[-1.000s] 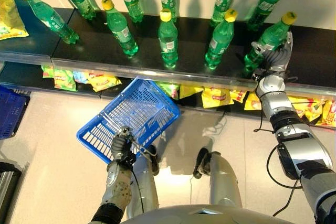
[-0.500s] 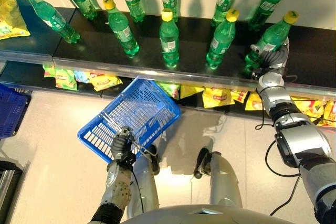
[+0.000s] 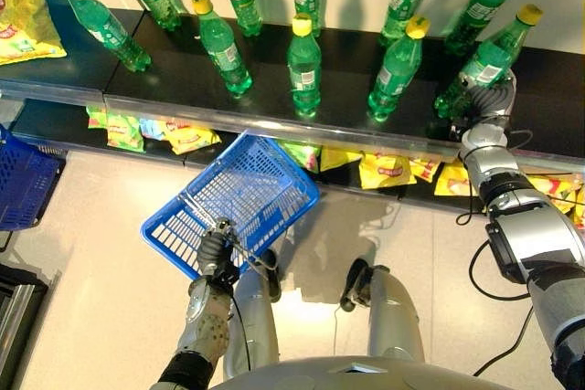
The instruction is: Pick up the snacks into the basket
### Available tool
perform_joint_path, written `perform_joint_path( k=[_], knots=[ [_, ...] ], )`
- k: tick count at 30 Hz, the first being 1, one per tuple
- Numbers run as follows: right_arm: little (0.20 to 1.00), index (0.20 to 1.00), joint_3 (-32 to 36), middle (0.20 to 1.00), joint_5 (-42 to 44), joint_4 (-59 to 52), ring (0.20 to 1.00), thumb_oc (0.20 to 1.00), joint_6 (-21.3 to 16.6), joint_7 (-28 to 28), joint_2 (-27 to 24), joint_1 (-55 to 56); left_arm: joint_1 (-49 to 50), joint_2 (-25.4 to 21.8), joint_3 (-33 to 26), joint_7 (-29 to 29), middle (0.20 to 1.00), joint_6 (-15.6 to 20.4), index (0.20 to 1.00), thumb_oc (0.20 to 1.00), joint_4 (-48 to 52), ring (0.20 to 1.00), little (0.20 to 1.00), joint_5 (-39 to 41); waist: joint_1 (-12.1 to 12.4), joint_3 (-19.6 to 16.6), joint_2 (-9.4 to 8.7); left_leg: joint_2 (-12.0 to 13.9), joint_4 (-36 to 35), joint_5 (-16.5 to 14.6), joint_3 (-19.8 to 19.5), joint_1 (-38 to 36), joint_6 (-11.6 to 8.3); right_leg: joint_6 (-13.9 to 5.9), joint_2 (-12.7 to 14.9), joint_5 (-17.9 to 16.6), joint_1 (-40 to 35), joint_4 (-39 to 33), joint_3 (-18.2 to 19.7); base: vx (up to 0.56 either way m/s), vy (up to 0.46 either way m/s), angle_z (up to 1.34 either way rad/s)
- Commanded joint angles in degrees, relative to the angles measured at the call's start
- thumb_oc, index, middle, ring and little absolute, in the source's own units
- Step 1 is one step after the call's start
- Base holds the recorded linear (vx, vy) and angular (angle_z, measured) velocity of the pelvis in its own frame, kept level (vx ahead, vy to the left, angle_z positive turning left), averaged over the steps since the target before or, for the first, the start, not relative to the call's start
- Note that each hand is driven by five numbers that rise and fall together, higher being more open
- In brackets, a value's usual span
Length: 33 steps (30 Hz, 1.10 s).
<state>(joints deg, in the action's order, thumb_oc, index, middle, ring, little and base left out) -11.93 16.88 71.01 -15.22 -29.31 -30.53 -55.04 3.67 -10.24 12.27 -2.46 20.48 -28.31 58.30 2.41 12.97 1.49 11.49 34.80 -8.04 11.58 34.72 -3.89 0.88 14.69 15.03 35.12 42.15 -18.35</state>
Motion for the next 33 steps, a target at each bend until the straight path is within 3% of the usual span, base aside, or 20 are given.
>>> perform_joint_path(
  k=[1,5,11,12,18,23,33],
  knots=[
    [0.200,0.200,1.0,0.200,1.9,-4.3,0.200,0.200,-3.7,-2.2,-3.1,-3.3,0.3,-1.6,1.3,0.9,0.200,3.5,0.200,0.200,5.6,0.200,0.200,-0.2,-0.1,-0.5,-0.28,0.6,3.3,-3.0,0.9,-0.1,1.26,-6.03,0.1,-7.4,-1.8,-5.0,0.8,0.00,0.000,0.00],
    [0.200,0.200,2.5,0.200,1.6,-8.9,0.200,0.200,-4.6,-3.6,-3.2,-1.1,0.2,-1.5,0.9,0.4,0.200,3.9,0.200,0.200,6.0,0.200,0.200,-0.6,-0.3,-0.5,-0.26,0.7,3.4,-3.0,0.9,-0.1,1.21,-6.06,0.1,-7.4,-1.7,-4.8,0.8,0.00,0.000,0.00],
    [0.200,0.200,7.8,0.200,-4.1,-26.7,0.200,0.200,-5.9,-8.0,-1.9,9.7,-0.1,-0.5,-0.9,-0.4,0.200,4.8,0.200,0.200,6.3,0.200,0.200,-1.5,-1.2,-0.3,-0.43,0.8,3.4,-3.1,0.9,-1.1,1.30,-6.08,0.0,-7.0,-2.6,-4.8,0.9,0.00,0.000,0.01],
    [0.200,0.200,10.5,0.200,-8.5,-34.6,0.200,0.200,-5.9,-9.8,-0.9,15.4,-0.5,-0.1,-2.1,-0.8,0.200,5.2,0.200,0.200,6.2,0.200,0.200,-2.4,-1.6,-0.2,-0.49,0.9,3.4,-3.2,0.6,-1.5,1.39,-6.12,0.0,-6.8,-3.2,-4.7,0.8,0.01,0.000,0.05],
    [0.200,0.200,15.9,0.200,-17.1,-49.3,0.200,0.200,-6.2,-12.3,2.4,27.3,-1.4,0.2,-3.6,-1.6,0.200,6.3,0.200,0.200,6.5,0.200,0.200,-4.0,-2.0,0.0,-1.07,0.8,3.1,-3.1,-0.1,-2.4,1.55,-6.34,0.5,-6.4,-4.7,-4.8,0.1,0.01,-0.008,0.05],
    [0.200,0.200,17.5,0.200,-21.6,-60.9,0.200,0.200,-7.9,-9.7,5.9,37.9,-0.6,0.1,-4.4,-1.3,0.200,6.5,0.200,0.200,9.7,0.200,0.200,-4.7,-2.1,0.2,-1.83,0.5,2.4,-2.7,-0.7,-3.0,1.72,-6.52,0.6,-6.3,-5.7,-4.9,-0.8,0.01,-0.008,0.04],
    [0.200,0.200,14.4,0.200,-18.7,-71.5,0.200,0.200,-11.2,-2.7,9.2,46.3,0.1,-0.7,-5.6,-1.6,0.200,6.7,0.200,0.200,12.9,0.200,0.200,-5.3,-2.6,0.9,-2.96,-0.2,0.0,-1.7,-0.8,-4.7,1.66,-6.99,1.0,-7.3,-7.6,-6.9,-0.9,0.02,0.010,0.05]
  ],
)
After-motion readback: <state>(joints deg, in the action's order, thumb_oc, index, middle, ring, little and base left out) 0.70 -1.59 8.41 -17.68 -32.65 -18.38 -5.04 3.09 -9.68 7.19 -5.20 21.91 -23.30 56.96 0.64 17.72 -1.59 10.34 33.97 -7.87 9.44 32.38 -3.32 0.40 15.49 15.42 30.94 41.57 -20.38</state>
